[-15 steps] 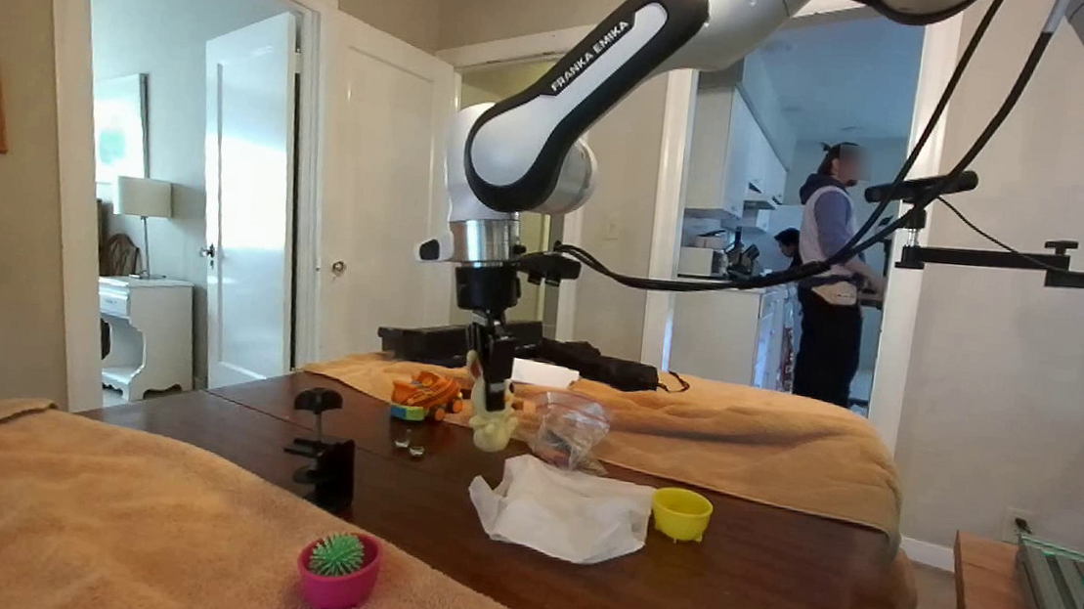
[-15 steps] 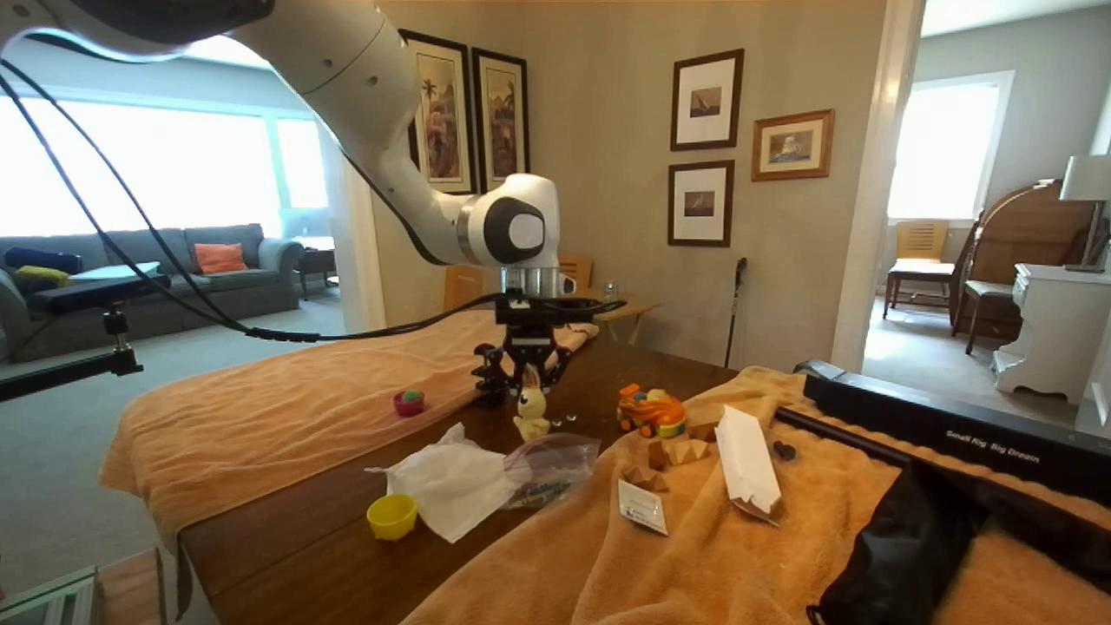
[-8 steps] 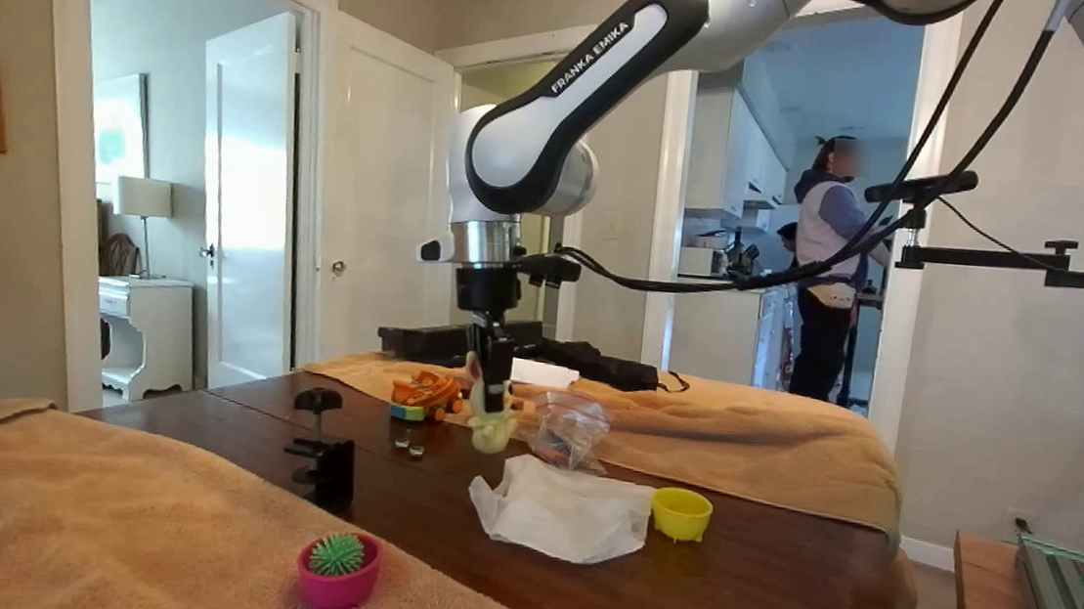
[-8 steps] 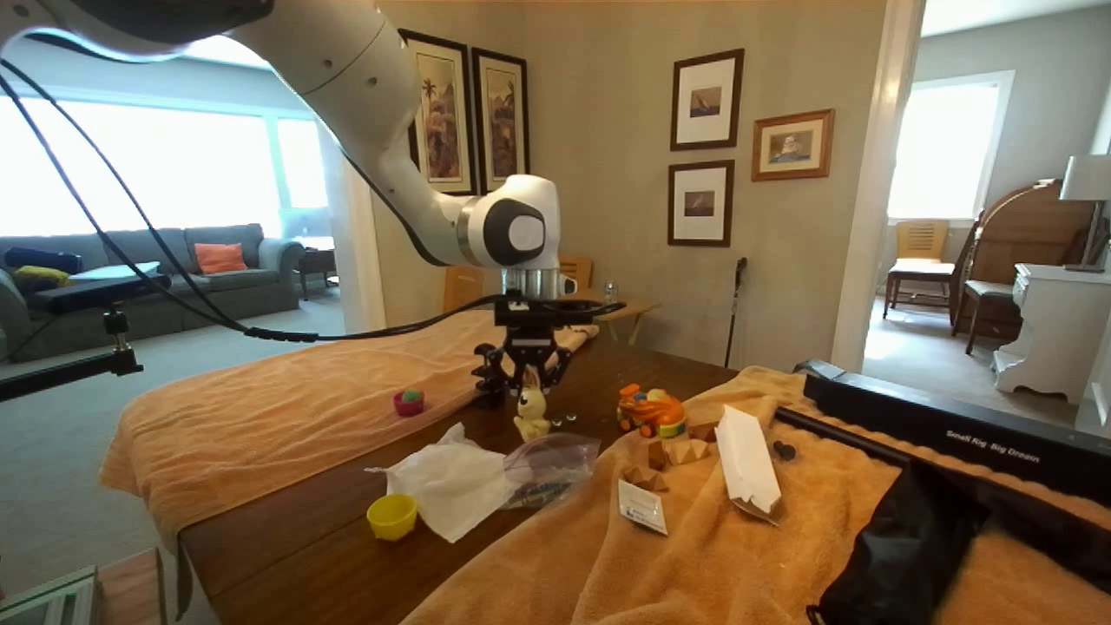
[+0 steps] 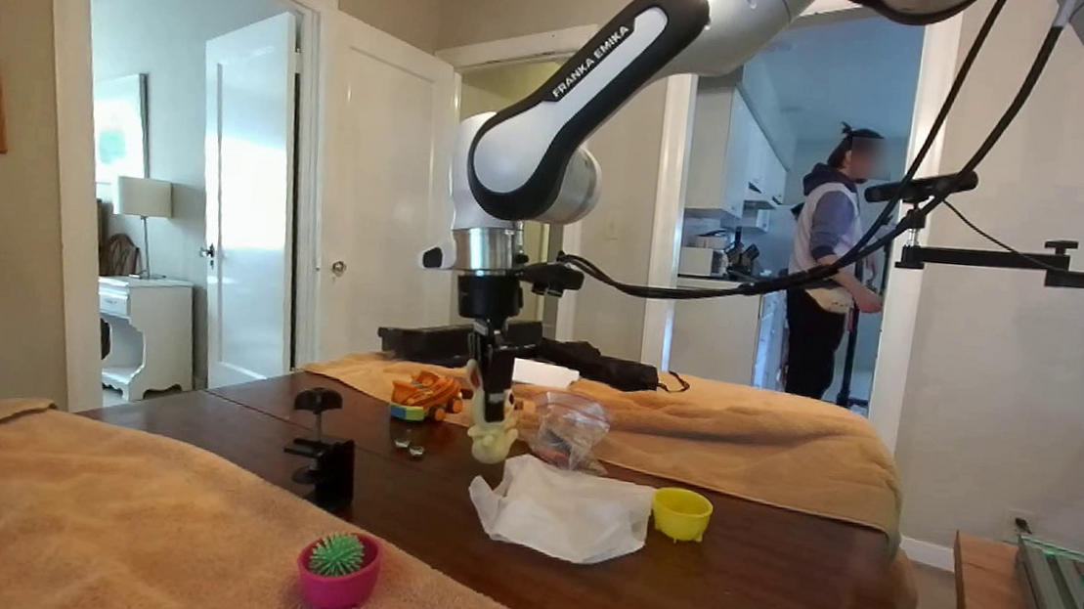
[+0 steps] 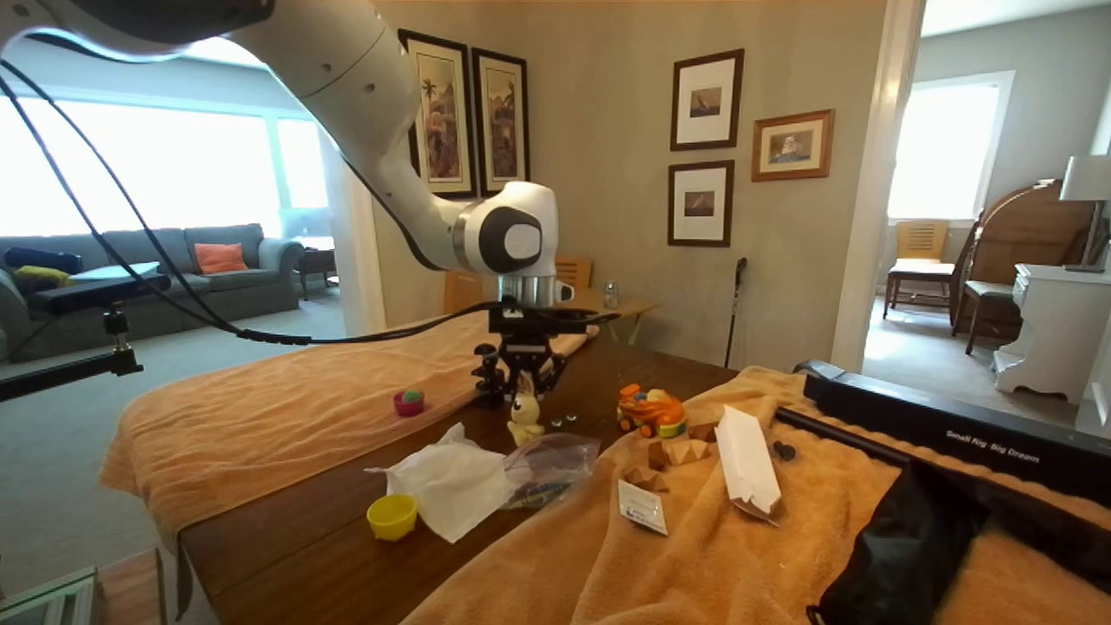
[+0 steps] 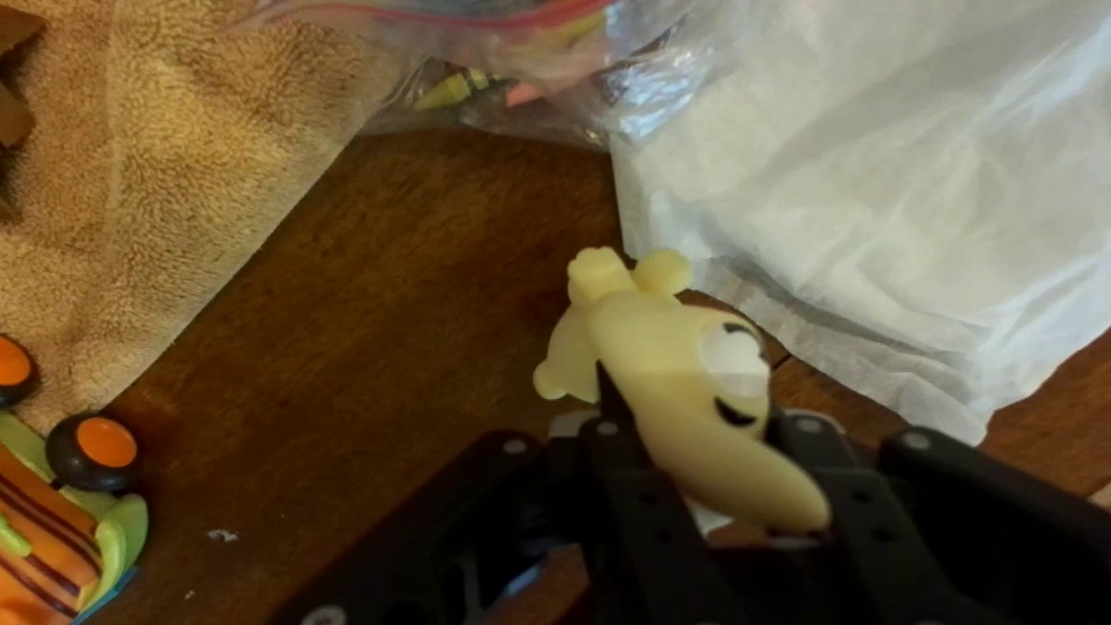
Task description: Turn the doll to the left
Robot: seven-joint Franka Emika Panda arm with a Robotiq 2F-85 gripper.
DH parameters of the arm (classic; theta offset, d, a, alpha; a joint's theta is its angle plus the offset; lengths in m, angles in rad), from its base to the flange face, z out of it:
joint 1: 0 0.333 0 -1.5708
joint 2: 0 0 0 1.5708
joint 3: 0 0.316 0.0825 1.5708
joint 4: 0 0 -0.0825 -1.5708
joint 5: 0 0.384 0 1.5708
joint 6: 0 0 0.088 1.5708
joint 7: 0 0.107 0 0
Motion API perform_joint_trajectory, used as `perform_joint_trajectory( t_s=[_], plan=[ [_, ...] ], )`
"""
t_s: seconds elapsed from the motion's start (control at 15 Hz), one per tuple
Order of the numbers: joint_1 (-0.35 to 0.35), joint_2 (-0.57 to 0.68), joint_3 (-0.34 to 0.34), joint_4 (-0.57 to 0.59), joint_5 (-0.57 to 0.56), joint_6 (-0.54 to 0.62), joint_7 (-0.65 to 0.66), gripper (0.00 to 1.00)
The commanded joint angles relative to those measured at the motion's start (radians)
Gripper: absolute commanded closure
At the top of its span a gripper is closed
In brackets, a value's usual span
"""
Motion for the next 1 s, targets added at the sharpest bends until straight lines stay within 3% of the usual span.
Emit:
perform_joint_trajectory(
  t_s=[0.0, 0.47, 0.53, 0.67, 0.93],
  plan=[
    [-0.012, -0.022, 0.01, -0.041, 0.033, 0.041, -0.001, 0.93],
    [-0.012, -0.025, 0.006, -0.055, 0.029, 0.066, 0.008, 0.93],
    [-0.012, -0.025, 0.005, -0.056, 0.027, 0.071, 0.011, 0.46],
    [-0.013, -0.026, 0.004, -0.058, 0.027, 0.079, 0.016, 0.38],
    [-0.014, -0.027, 0.004, -0.064, 0.026, 0.093, 0.021, 0.1]
  ],
)
